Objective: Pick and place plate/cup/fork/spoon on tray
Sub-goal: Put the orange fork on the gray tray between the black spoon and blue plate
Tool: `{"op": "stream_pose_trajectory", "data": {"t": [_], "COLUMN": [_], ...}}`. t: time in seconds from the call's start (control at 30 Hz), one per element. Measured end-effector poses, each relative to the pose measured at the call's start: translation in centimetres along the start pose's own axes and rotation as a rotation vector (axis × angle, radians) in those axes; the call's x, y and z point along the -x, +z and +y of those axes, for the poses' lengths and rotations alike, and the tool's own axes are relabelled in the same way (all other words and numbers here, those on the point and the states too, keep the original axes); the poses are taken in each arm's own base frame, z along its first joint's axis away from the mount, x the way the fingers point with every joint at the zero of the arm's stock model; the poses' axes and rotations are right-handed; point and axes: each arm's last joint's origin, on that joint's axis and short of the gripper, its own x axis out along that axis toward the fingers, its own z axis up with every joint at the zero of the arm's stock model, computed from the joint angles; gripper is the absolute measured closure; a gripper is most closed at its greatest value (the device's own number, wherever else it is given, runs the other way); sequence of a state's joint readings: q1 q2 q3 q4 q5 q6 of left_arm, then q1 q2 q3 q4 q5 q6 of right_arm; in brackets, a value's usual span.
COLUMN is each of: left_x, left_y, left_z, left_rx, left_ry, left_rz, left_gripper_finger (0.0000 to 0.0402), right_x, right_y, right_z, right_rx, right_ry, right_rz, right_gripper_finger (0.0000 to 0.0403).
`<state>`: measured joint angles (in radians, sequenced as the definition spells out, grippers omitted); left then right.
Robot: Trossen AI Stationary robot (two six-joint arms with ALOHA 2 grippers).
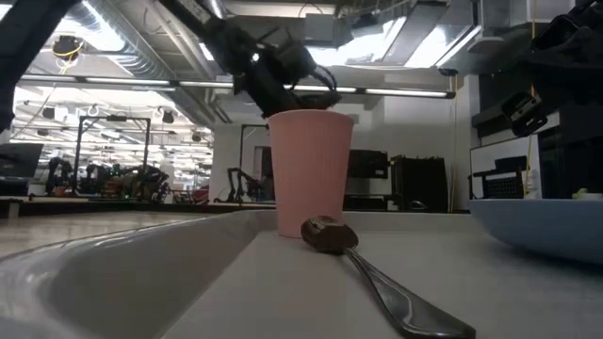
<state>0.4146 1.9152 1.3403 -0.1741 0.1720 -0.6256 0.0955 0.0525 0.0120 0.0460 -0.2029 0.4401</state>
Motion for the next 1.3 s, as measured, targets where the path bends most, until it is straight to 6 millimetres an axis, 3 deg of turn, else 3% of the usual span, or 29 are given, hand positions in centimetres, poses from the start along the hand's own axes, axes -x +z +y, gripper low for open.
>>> {"op": "stream_pose_trajectory", "data": {"t": [0.23,0.47,0.83,1.3], "left_x": [-4.1,-5.9,-5.9,-5.9], "left_y": [-1.4,-2.8,-3.4,-4.8], "left_z": [1.2,1.6,2.3,1.7], "left_rx": [0.062,0.093,0.105,0.046], "left_ry": [-0.082,-0.056,0.103,0.210], "left_rz": [0.069,0.103,0.097,0.130], "left_gripper_finger": [0.0401,0.0401,0.0401,0.0401], "right_x": [0.0,0.0,0.0,0.0], "right_y": [0.0,0.0,0.0,0.0], "right_z": [0.0,0.0,0.0,0.0], "right_rx": [0.000,0.000,-0.027,-0.023], "right_ry": [0.000,-0.001,-0.001,-0.001], "right_rz": [0.000,0.000,0.000,0.000], "right_gripper_finger": [0.0397,0.0397,0.0397,0.0397]}}
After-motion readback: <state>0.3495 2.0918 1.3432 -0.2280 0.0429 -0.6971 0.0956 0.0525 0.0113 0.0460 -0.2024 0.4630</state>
